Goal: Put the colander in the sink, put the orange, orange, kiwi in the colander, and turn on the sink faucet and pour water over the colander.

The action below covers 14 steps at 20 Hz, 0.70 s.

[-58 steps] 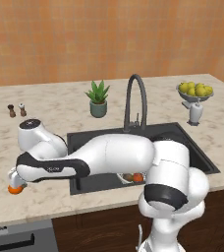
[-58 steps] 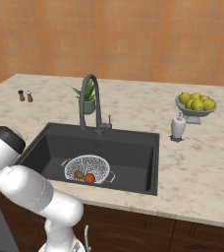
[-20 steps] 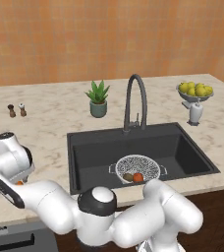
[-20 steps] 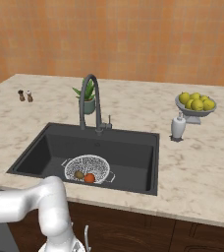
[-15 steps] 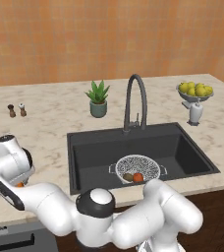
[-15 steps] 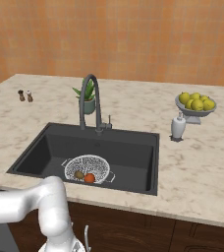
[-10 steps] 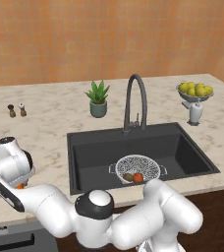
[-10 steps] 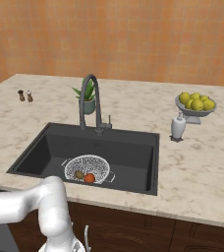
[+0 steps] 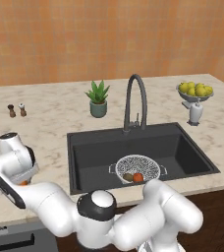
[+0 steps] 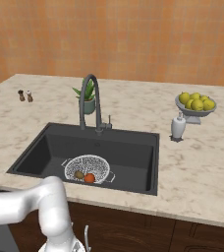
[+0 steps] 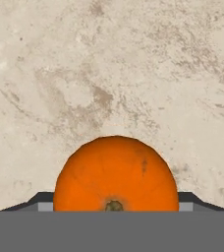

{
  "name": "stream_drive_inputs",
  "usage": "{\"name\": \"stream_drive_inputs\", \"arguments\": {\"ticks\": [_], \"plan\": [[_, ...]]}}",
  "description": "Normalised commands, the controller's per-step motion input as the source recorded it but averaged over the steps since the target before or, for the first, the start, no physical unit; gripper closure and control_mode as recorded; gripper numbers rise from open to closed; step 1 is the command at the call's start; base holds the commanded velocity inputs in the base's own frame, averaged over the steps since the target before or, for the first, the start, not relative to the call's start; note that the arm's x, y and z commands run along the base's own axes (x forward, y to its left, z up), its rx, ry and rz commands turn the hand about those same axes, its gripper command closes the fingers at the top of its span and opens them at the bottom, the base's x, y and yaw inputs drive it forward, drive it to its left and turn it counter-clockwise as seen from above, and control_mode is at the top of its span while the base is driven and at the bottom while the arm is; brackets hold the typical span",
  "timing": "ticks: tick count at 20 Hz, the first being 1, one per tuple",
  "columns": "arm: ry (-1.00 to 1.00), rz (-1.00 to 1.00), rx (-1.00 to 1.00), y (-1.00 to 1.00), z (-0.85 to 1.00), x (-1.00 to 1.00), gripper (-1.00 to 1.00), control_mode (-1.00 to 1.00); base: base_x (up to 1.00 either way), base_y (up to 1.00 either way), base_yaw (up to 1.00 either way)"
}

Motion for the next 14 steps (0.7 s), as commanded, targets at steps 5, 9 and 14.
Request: {"name": "stream_drive_inputs", "arguments": {"ticks": [5,9,14], "plan": [[0.0,-0.11,0.0,-0.77,0.41,-0.27,1.0,-1.0,0.0,0.0,0.0],[0.0,-0.13,0.0,-0.83,0.36,-0.13,1.0,-1.0,0.0,0.0,0.0],[0.0,-0.16,0.0,-0.89,0.31,-0.09,1.0,-1.0,0.0,0.0,0.0]]}}
